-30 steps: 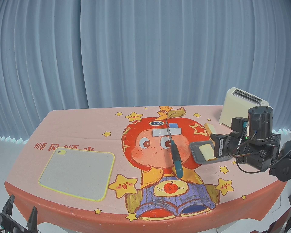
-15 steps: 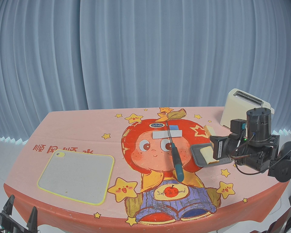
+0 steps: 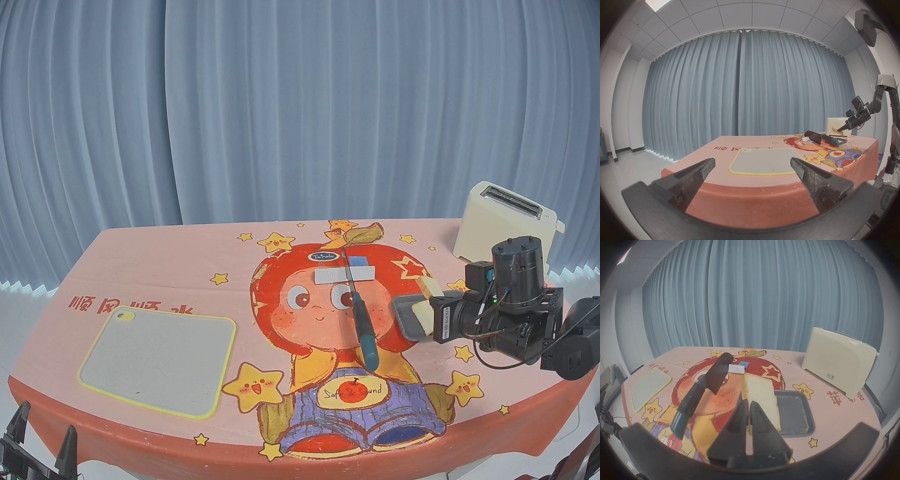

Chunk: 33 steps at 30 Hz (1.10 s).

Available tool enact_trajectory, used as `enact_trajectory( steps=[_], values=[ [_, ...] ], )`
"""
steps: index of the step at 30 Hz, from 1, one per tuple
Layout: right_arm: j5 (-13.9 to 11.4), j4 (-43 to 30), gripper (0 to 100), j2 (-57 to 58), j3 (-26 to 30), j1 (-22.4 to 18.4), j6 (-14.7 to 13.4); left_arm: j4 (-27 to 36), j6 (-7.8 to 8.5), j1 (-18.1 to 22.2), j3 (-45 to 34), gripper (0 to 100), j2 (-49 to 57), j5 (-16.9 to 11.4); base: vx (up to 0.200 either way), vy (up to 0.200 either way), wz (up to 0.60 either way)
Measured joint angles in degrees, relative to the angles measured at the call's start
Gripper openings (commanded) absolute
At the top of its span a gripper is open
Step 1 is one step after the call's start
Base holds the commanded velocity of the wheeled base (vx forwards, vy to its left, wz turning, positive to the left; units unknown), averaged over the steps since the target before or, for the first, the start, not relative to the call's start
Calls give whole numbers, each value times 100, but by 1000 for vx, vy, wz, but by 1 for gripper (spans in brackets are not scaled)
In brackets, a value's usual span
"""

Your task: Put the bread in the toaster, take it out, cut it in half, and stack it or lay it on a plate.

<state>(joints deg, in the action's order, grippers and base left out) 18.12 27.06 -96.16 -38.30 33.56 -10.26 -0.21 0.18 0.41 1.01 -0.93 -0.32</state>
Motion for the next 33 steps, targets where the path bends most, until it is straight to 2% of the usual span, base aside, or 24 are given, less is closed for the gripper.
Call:
enact_trajectory(
  steps=[10, 16, 22, 25, 33],
  values=[
    [49, 66, 0, -190, -1, -5, 0, -4, -16, 0, 0, 100, 0, 2, 0, 0, 0],
    [51, 72, 0, -243, -9, -2, 0, -1, -18, 0, 0, 100, 0, 7, 200, 0, 0],
    [52, 71, 0, -255, -6, -2, 0, 0, -7, 0, 0, 100, 0, 5, 0, 0, 0],
    [51, 71, 0, -263, -1, -2, 0, 2, -2, 0, 0, 100, 0, 11, 0, -200, 0],
    [117, 66, 0, -268, 0, 9, 0, 5, -9, 0, 0, 100, 0, 5, 0, 0, 0]
  ],
)
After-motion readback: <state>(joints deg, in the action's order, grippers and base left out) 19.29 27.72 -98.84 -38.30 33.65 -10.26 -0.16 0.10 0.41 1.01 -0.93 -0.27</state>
